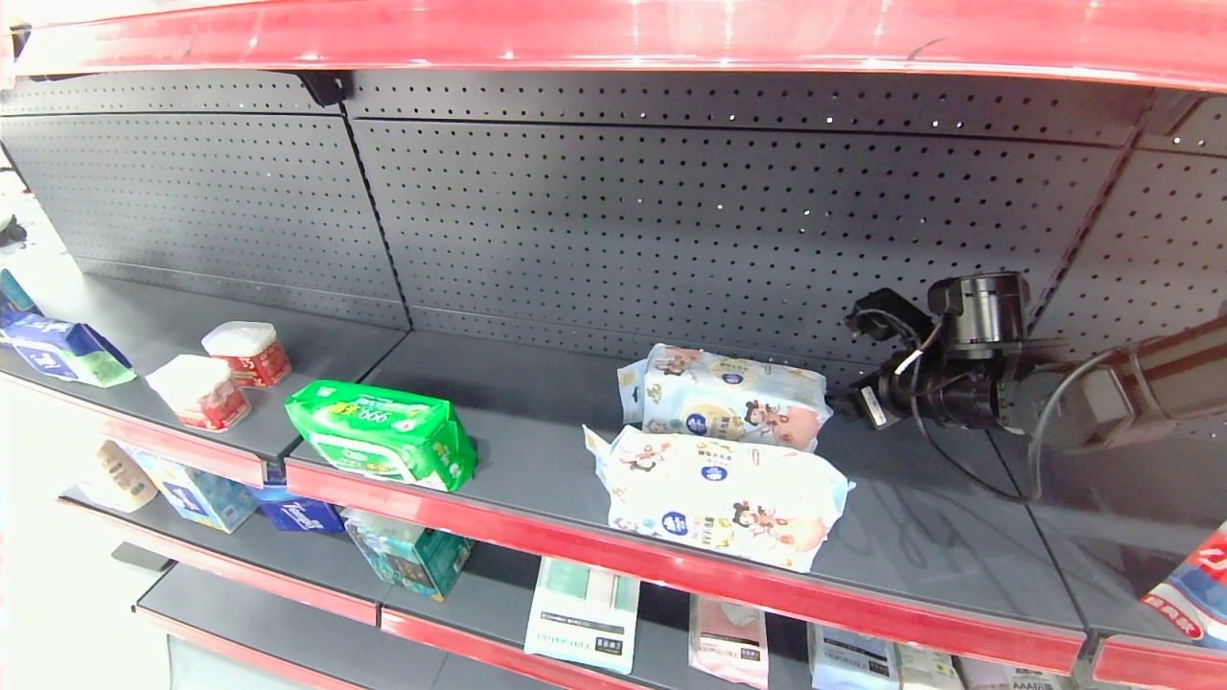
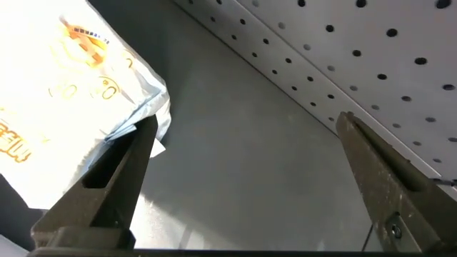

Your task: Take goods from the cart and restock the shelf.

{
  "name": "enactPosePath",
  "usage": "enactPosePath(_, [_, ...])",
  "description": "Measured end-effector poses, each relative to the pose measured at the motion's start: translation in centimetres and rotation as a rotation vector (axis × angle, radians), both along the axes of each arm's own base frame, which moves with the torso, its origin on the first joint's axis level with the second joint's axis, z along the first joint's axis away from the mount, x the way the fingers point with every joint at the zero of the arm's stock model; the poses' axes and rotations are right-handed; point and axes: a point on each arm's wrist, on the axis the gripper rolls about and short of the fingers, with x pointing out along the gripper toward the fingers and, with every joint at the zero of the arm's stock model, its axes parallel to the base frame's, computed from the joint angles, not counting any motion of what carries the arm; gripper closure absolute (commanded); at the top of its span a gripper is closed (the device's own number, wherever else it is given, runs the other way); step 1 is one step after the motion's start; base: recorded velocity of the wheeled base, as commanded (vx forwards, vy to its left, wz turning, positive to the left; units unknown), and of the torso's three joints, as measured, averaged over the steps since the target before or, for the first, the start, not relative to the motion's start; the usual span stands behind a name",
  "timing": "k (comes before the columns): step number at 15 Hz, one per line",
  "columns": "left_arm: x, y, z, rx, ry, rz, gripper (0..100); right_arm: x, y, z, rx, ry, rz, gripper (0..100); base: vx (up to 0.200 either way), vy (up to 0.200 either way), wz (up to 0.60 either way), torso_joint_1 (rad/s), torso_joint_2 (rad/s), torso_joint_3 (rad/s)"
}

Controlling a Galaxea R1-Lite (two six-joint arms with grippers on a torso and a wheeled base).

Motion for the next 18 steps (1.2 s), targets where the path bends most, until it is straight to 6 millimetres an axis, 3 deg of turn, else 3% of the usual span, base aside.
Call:
enactPosePath(5, [0.0, 0.0, 0.0, 0.0, 0.0, 0.0, 0, 0.2, -0.2, 0.1, -0.001, -0.005, -0.005, 0, 0.0, 0.0, 0.0, 0.0, 0.0, 0.0])
enactPosePath(9, [0.0, 0.0, 0.0, 0.0, 0.0, 0.0, 0, -0.8, -1.1, 1.2, 0.001, -0.023, -0.026, 0, 0.0, 0.0, 0.0, 0.0, 0.0, 0.0])
enactPosePath(18, [0.0, 0.0, 0.0, 0.0, 0.0, 0.0, 0, -9.3, -2.6, 5.0, 0.04, -0.092, -0.074, 0, 0.0, 0.0, 0.0, 0.0, 0.0, 0.0])
